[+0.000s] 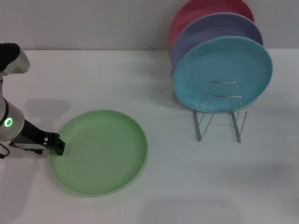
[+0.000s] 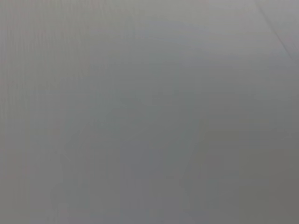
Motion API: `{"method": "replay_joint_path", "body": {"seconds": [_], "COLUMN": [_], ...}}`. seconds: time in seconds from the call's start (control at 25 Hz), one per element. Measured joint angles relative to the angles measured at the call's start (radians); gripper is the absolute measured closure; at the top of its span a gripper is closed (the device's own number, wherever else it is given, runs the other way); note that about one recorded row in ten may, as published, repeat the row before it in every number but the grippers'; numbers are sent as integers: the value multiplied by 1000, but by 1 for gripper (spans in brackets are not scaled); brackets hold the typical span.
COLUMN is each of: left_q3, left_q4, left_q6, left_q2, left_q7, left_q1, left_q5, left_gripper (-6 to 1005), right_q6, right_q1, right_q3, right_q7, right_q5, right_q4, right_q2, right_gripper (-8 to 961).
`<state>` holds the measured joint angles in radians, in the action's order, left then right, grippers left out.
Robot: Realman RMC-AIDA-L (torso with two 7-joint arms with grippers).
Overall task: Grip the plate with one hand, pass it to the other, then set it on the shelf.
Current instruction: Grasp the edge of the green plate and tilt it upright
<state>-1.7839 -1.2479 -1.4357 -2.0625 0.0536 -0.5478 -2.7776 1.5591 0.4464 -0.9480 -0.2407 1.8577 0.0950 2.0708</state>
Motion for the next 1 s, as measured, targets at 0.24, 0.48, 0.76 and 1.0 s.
{"method": "replay_joint_path", "body": {"seconds": [0.24, 0.48, 0.76, 1.0], "left_q3": [0, 0, 6, 6], "left_q4": [3, 21, 25, 33], "left_q6": [-1, -2, 1, 1], "left_q2": [1, 1, 1, 1], "left_q7": [2, 14, 22, 27], "left_q1": [-3, -10, -16, -21], "left_q5": [-8, -10, -10, -10], "left_gripper": [518, 573, 579, 601], "right_q6": [4, 6, 8, 9], "right_q1": [0, 0, 0, 0], "right_q3": [0, 0, 0, 0], "right_q7": [0, -1, -1, -2], "right_q5": [-1, -2, -2, -2], "right_q4": [0, 1, 3, 4], "right_q2": [0, 1, 2, 2], "right_gripper": [202, 202, 203, 202]}}
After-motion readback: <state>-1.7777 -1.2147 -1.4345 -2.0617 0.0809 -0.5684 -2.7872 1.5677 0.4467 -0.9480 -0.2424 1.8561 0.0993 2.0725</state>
